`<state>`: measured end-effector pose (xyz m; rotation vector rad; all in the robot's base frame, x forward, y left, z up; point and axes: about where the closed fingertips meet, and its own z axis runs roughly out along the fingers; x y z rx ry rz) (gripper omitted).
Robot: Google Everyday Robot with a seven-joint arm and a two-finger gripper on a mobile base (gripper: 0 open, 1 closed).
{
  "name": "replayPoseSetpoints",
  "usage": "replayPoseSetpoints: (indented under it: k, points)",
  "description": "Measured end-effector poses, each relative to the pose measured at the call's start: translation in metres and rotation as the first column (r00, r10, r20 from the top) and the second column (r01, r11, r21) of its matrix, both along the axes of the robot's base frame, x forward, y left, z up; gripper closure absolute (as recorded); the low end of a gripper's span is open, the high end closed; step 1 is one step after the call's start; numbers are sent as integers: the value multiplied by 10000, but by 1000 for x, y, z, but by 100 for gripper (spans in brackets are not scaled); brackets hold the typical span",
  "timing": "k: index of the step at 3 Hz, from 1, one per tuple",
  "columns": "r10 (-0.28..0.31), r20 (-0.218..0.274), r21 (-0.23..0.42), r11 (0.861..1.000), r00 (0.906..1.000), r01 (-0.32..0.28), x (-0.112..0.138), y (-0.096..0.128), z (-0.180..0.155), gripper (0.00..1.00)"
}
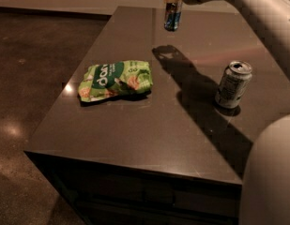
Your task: Pick redbull can
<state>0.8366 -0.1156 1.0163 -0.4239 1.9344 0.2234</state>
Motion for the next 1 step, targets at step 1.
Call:
replayPoseSetpoints:
  k: [1]
  points:
    - [99,15,-18,9999,10000,-99,-4,2,2,100]
